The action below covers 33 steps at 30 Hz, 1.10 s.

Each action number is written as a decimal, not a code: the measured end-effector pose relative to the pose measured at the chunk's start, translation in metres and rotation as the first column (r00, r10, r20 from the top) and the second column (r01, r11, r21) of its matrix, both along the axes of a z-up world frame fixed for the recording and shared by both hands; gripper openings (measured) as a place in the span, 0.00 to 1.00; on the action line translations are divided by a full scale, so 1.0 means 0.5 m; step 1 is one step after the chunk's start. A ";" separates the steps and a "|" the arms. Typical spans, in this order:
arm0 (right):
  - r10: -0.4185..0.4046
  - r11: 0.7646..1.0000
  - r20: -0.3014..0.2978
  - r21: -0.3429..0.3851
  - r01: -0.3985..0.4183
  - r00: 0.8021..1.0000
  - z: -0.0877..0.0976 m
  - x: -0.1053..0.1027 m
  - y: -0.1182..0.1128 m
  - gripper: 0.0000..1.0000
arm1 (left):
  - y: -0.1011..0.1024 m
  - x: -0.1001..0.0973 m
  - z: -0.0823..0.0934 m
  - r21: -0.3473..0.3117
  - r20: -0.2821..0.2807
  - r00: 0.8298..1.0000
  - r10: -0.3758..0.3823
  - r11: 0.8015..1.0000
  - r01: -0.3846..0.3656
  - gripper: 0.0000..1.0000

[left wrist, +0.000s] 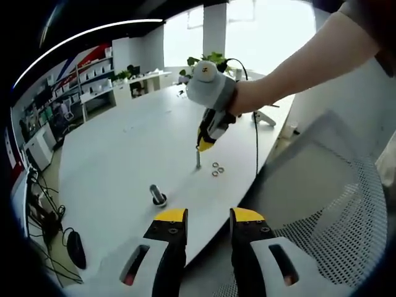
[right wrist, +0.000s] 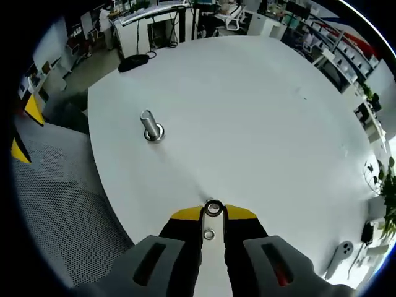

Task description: Place the washer onto the threaded stud by aligning its center hole with the stud, sliding it down to the base, and recovering from edge contact or off-axis alignment until the washer reaches the visible bottom stop.

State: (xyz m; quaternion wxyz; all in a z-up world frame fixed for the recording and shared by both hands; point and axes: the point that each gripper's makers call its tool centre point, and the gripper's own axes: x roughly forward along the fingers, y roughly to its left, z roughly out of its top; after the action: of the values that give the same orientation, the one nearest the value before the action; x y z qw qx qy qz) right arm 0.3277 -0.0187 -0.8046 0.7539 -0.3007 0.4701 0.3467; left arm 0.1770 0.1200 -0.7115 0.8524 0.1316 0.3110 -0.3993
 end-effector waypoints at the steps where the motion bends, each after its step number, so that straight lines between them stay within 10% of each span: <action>1: 0.014 1.000 0.004 -0.013 -0.014 1.000 -0.002 0.001 -0.002 0.13 | 0.000 0.000 -0.001 0.001 -0.002 1.000 0.000 1.000 0.000 0.25; 33: 0.002 0.999 -0.067 -0.032 -0.004 0.998 -0.076 0.005 -0.009 0.14 | 0.008 -0.003 -0.019 0.060 -0.016 1.000 0.006 0.998 -0.005 0.25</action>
State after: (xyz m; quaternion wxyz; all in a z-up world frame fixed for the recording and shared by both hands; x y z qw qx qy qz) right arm 0.3304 -0.0231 -0.8426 0.7324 -0.3016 0.5001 0.3500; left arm 0.1755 0.1243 -0.7212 0.8467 0.1532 0.3300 -0.3882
